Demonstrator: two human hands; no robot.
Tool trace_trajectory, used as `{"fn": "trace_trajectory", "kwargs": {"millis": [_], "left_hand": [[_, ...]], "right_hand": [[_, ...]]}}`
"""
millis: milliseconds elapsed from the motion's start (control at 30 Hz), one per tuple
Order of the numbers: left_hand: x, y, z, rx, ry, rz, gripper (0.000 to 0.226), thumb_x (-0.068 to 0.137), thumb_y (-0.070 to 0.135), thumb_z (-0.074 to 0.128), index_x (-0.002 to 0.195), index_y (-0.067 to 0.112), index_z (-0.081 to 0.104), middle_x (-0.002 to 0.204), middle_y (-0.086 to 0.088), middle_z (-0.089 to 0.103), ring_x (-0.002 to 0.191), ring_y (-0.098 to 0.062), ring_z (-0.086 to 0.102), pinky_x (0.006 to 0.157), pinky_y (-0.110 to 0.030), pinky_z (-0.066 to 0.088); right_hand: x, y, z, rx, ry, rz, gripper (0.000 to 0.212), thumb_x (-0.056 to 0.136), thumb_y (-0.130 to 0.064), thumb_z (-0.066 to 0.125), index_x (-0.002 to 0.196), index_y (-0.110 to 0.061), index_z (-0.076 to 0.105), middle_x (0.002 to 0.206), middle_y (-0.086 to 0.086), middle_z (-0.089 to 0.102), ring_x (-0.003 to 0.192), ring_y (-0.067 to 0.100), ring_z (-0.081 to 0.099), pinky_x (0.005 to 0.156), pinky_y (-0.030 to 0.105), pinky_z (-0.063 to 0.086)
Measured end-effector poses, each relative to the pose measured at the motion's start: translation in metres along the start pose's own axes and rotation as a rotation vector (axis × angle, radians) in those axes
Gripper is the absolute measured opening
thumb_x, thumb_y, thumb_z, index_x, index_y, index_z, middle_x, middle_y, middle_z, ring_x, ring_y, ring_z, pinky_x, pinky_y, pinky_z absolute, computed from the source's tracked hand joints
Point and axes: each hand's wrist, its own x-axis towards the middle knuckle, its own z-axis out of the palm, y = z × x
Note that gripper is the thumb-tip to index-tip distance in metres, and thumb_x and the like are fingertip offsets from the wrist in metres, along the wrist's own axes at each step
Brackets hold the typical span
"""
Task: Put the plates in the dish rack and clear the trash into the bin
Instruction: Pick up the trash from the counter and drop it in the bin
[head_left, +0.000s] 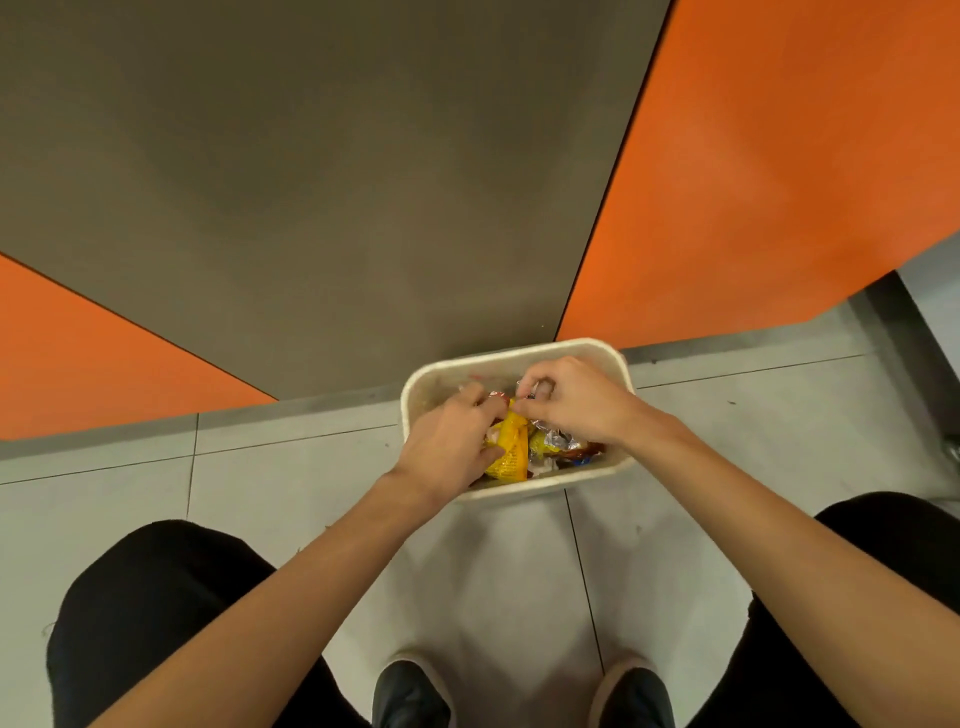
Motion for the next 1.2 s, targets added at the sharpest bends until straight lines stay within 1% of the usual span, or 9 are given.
{"fn": "trace_trajectory", "kwargs": {"millis": [167,333,433,567,700,833,933,1067,1200], "left_hand": [[0.021,0.003,0.01,0.151,-0.071,0.047,0.057,0.083,0.03,0.073,0.134,0.025,0.049,0.126,-0.003,0.051,0.104,-0.03,0.062,0.082,-0.041,0.053],[0.037,-0.007,0.025,0.084,-0.151,-0.024,0.03,0.079,0.022,0.077,0.105,0.014,0.065,0.116,-0.007,0.06,0.102,-0.031,0.063,0.083,-0.038,0.05],[0.048,-0.011,0.036,-0.016,-0.178,-0.121,0.026,0.076,0.019,0.08,0.098,0.011,0.068,0.104,-0.009,0.066,0.098,-0.03,0.065,0.083,-0.037,0.053],[0.057,-0.018,0.052,-0.109,-0.183,-0.205,0.041,0.076,0.017,0.08,0.116,0.016,0.069,0.111,-0.008,0.068,0.103,-0.029,0.065,0.094,-0.038,0.052],[0.066,-0.019,0.061,-0.083,-0.22,-0.235,0.037,0.08,0.015,0.073,0.116,0.014,0.067,0.111,-0.01,0.067,0.104,-0.032,0.064,0.093,-0.039,0.052],[0.059,-0.012,0.066,-0.072,-0.253,-0.121,0.058,0.082,0.011,0.06,0.138,0.02,0.048,0.118,-0.012,0.064,0.106,-0.033,0.062,0.095,-0.043,0.05],[0.049,-0.007,0.075,-0.003,-0.406,-0.105,0.051,0.088,0.026,0.054,0.138,0.024,0.048,0.126,-0.013,0.057,0.112,-0.033,0.056,0.097,-0.044,0.047],[0.056,-0.007,0.063,0.002,-0.531,-0.149,0.044,0.095,0.033,0.045,0.137,0.022,0.051,0.135,-0.014,0.052,0.123,-0.032,0.049,0.104,-0.041,0.04],[0.055,-0.012,0.047,-0.078,-0.49,-0.132,0.041,0.098,0.031,0.045,0.138,0.025,0.051,0.143,-0.012,0.05,0.133,-0.031,0.041,0.112,-0.039,0.03]], "right_hand": [[-0.011,0.013,0.005,-0.373,-0.092,0.039,0.036,0.09,-0.032,0.059,0.123,-0.017,0.06,0.122,0.012,0.057,0.113,0.031,0.054,0.095,0.04,0.046],[0.002,0.021,0.03,-0.36,-0.269,0.194,0.055,0.099,-0.046,0.04,0.147,-0.021,0.034,0.143,0.016,0.04,0.132,0.037,0.038,0.107,0.043,0.036],[0.009,0.025,0.033,-0.298,-0.297,0.188,0.048,0.103,-0.045,0.033,0.14,-0.018,0.048,0.136,0.015,0.049,0.127,0.034,0.044,0.104,0.041,0.036],[0.019,0.033,0.039,-0.325,-0.319,0.192,0.042,0.103,-0.04,0.037,0.118,-0.012,0.065,0.116,0.01,0.062,0.108,0.028,0.057,0.091,0.036,0.043],[0.033,0.033,0.049,-0.424,-0.29,0.232,0.032,0.098,-0.041,0.05,0.092,-0.011,0.06,0.097,0.008,0.059,0.093,0.028,0.058,0.082,0.035,0.046],[0.039,0.028,0.062,-0.523,-0.273,0.286,0.028,0.099,-0.02,0.05,0.122,-0.008,0.059,0.127,0.016,0.054,0.115,0.033,0.055,0.098,0.042,0.048],[0.045,0.033,0.071,-0.555,-0.327,0.308,0.029,0.097,-0.013,0.049,0.125,-0.007,0.058,0.132,0.02,0.05,0.118,0.035,0.052,0.103,0.047,0.045],[0.042,0.034,0.064,-0.502,-0.436,0.315,0.035,0.102,-0.024,0.042,0.132,-0.012,0.054,0.139,0.02,0.044,0.127,0.037,0.042,0.113,0.054,0.027],[0.021,0.039,0.039,-0.336,-0.397,0.234,0.042,0.101,-0.041,0.042,0.124,-0.012,0.06,0.129,0.015,0.054,0.116,0.032,0.052,0.095,0.037,0.041]]}}
